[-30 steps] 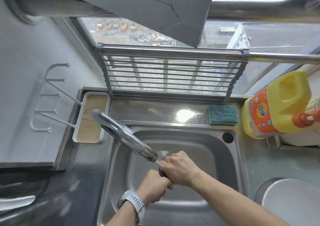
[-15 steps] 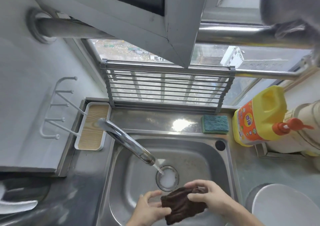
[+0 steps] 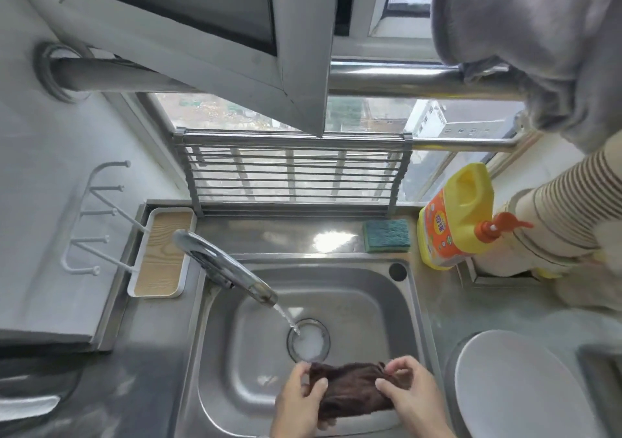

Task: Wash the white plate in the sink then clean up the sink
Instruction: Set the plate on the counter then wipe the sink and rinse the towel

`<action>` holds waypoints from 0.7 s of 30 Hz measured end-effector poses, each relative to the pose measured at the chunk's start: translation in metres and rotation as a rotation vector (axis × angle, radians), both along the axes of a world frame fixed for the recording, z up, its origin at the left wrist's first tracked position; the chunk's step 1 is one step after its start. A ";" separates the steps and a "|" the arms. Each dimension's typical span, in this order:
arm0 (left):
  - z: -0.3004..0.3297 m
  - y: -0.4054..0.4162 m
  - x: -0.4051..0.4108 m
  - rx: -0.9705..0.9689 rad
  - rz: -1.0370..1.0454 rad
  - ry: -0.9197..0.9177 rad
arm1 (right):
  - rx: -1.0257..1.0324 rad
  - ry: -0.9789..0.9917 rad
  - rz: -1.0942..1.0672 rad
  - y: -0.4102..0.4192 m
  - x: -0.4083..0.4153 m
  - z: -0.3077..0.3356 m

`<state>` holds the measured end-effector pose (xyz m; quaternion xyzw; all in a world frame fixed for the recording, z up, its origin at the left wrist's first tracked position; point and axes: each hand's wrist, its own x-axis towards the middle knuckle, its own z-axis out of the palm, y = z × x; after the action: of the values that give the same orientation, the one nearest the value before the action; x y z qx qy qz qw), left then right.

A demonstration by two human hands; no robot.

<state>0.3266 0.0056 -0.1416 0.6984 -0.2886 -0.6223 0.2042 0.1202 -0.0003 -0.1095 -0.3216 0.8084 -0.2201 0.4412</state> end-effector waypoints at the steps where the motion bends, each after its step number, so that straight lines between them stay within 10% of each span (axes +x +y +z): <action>1: 0.002 -0.003 -0.006 -0.030 -0.013 -0.004 | -0.031 0.040 0.003 0.001 -0.003 0.005; 10: 0.042 -0.099 -0.114 -0.354 -0.184 0.011 | -0.323 0.196 -0.152 -0.068 -0.099 0.048; 15: 0.029 -0.117 -0.165 -0.549 -0.433 -0.410 | -0.289 0.173 0.073 -0.096 -0.147 0.035; 21: 0.005 -0.105 -0.190 -0.891 -0.837 -0.974 | 0.007 0.591 0.320 -0.057 -0.232 0.028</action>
<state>0.1367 -0.0992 -0.1361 0.5780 -0.8078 -0.0965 0.0640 -0.1115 -0.0575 -0.0811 -0.4928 0.8414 -0.0426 0.2179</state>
